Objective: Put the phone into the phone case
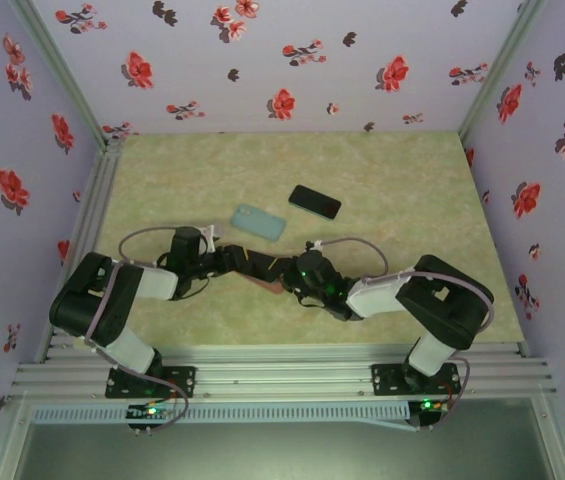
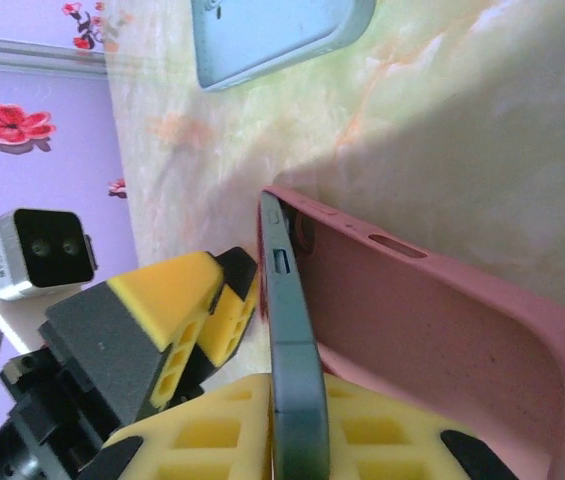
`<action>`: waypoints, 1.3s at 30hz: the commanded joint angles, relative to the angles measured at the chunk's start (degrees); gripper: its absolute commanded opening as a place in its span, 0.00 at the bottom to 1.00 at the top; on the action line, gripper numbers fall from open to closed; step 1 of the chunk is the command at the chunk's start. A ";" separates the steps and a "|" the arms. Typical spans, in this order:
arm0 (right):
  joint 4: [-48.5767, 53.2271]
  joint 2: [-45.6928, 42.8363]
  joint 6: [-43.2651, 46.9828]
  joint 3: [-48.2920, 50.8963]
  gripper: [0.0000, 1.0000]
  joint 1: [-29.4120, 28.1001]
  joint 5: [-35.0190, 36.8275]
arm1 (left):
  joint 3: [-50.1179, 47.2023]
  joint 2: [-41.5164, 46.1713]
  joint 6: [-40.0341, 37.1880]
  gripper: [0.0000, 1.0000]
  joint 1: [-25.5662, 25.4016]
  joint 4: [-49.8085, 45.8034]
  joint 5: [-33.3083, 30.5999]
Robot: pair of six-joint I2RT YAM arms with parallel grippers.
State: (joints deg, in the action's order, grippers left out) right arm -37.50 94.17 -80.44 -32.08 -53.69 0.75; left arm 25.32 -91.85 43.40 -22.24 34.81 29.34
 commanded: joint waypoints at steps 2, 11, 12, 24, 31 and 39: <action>7.74 0.40 1.88 -1.04 0.20 -0.37 1.27 | -2.14 -0.87 1.96 0.46 -2.63 -2.82 6.67; 8.21 1.08 1.54 -1.67 0.29 -0.42 0.87 | -2.82 0.00 2.15 0.46 -2.69 -2.46 6.71; 8.51 1.15 1.52 -1.87 0.31 -0.41 0.78 | -2.82 0.16 2.14 0.46 -2.65 -2.46 6.68; 18.74 0.33 3.68 -7.38 0.45 -0.19 -0.31 | -3.15 2.53 2.49 0.46 -2.64 -2.81 6.10; 31.68 -0.52 6.29 -13.32 0.57 0.74 -0.84 | -3.51 3.60 3.03 0.46 -2.77 -2.22 5.55; 40.47 -1.36 8.15 -17.58 0.69 2.01 -1.73 | -3.96 5.28 3.54 0.46 -2.74 -2.02 4.85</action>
State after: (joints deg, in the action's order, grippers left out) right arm -2.02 94.39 -73.89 -47.51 -52.16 -0.60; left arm 22.04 -87.77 46.22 -24.49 34.24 32.80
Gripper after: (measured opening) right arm 0.684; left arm 0.458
